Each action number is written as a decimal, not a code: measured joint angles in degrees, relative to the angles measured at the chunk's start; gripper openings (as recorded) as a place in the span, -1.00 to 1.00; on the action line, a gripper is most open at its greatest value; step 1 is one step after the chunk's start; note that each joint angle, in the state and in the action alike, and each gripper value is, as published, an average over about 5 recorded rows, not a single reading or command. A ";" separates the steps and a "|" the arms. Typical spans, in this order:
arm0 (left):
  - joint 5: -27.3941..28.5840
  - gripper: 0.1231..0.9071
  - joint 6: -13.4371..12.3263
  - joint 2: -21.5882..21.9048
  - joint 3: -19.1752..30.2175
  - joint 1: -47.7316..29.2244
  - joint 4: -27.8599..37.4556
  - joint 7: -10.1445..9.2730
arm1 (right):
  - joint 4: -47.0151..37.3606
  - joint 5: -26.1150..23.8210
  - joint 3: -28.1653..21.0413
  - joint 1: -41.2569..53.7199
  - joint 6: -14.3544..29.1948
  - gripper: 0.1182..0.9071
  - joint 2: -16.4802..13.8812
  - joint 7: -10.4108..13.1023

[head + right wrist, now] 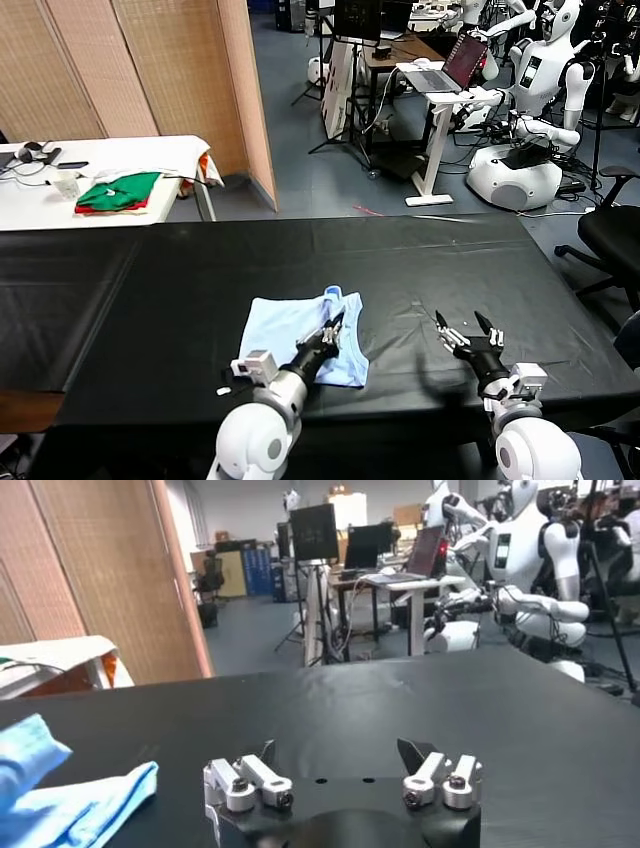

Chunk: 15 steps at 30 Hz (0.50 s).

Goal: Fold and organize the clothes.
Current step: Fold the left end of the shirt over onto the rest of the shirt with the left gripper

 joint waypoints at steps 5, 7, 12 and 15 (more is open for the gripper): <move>2.09 -0.59 -1.42 -0.04 -0.54 0.37 1.35 0.85 | 0.95 -0.43 -1.06 -0.91 -0.04 1.00 -0.46 -0.45; 1.93 -0.26 -1.67 -0.03 -0.43 0.67 1.32 1.00 | 0.88 -1.07 -1.69 -0.91 -0.03 1.00 -0.50 -0.55; -1.44 0.46 -1.41 0.24 0.29 1.22 0.09 0.94 | 0.62 -2.19 -3.78 0.09 -0.33 1.00 -0.67 -0.55; -4.21 0.84 -1.10 0.11 -0.31 0.97 -1.35 0.39 | 0.67 -2.21 -5.09 0.71 -0.50 1.00 -1.32 -0.57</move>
